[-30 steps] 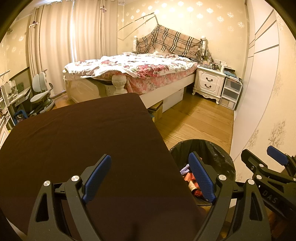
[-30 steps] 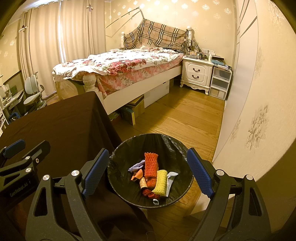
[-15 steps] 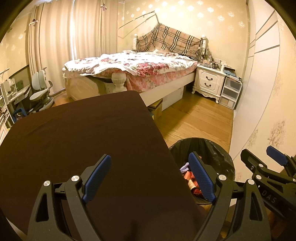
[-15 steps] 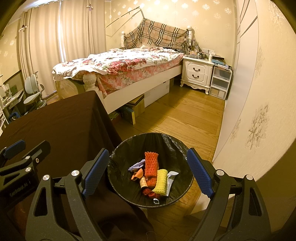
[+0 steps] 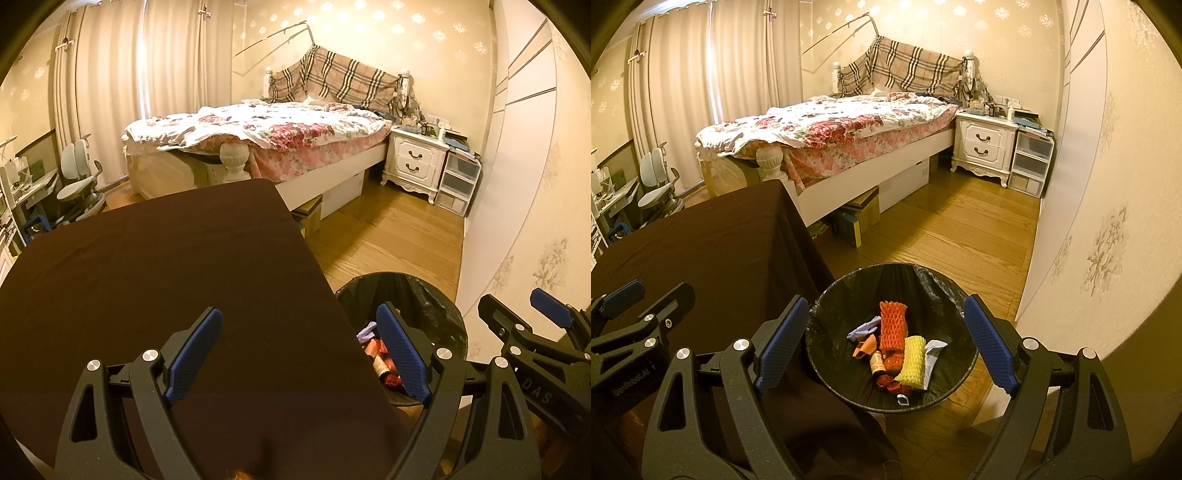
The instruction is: Collect trash
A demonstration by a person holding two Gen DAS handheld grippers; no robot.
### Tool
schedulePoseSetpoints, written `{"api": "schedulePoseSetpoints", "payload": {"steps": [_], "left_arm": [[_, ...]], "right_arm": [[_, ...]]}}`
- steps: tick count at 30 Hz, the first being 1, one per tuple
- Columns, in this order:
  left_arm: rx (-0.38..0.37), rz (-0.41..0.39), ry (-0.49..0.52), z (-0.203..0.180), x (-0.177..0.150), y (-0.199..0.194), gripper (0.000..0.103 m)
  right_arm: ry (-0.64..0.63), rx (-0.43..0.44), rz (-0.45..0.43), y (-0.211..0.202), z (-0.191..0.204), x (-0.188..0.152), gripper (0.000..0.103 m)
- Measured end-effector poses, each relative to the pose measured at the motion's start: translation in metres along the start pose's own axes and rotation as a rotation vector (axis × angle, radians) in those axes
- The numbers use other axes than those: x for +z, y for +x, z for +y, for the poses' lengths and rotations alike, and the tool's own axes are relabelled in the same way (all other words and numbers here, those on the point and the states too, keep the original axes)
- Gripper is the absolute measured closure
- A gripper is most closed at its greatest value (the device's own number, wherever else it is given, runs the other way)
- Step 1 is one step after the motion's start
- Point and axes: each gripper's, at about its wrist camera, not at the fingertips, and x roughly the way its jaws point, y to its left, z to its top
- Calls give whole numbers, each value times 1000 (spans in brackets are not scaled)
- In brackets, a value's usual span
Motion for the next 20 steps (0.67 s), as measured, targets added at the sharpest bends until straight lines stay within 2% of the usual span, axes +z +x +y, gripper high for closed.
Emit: {"api": "schedulePoseSetpoints", "payload": {"steps": [6, 20], "left_arm": [[-22, 17, -11, -3, -1, 2, 18], [-2, 17, -16, -2, 2, -2, 18]], "right_arm": [[-1, 0, 0, 0, 0, 0, 19], [-11, 11, 9, -1, 7, -4, 19]]}}
